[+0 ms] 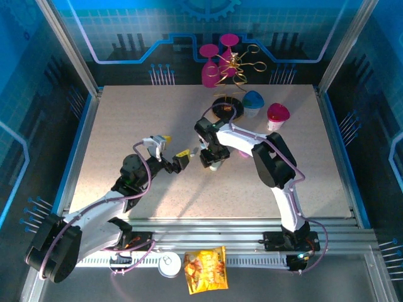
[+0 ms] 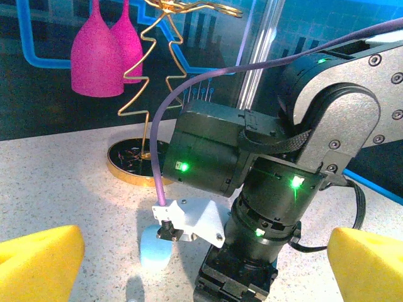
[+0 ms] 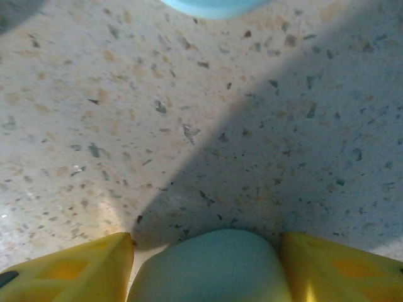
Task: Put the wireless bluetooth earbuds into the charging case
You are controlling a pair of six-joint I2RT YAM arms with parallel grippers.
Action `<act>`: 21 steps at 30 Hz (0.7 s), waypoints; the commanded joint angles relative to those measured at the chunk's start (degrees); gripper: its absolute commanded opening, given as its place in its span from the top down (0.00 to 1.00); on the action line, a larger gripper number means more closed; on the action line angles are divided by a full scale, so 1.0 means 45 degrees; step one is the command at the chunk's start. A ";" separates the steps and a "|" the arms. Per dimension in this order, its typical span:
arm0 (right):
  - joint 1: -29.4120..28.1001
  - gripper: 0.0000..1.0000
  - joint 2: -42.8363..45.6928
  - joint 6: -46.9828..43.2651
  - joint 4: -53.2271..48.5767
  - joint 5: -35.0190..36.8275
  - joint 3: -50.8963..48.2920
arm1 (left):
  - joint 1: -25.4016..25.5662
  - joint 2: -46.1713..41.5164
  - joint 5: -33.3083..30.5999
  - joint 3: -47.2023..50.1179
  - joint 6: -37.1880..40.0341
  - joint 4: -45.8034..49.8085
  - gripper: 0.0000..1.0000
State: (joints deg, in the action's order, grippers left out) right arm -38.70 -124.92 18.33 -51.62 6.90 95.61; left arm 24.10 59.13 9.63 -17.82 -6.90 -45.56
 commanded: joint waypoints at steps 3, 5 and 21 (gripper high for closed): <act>-0.0505 0.29 -0.0026 0.0190 -0.0828 0.0975 0.0383 | -0.0130 -0.0148 -0.0152 0.0151 0.0325 -0.0027 0.01; -0.0578 0.24 0.0202 0.0166 -0.0873 0.1608 0.0231 | -0.0143 -0.0172 -0.0167 0.0150 0.0288 -0.0023 0.01; -0.0352 0.11 0.2417 0.1328 0.0733 0.2611 -0.1707 | -0.0160 -0.0048 -0.0108 0.0167 0.0282 -0.0174 0.01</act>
State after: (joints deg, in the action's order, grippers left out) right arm -40.82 -117.69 22.15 -51.33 21.04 90.15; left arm 24.05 59.20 9.63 -17.82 -6.92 -45.30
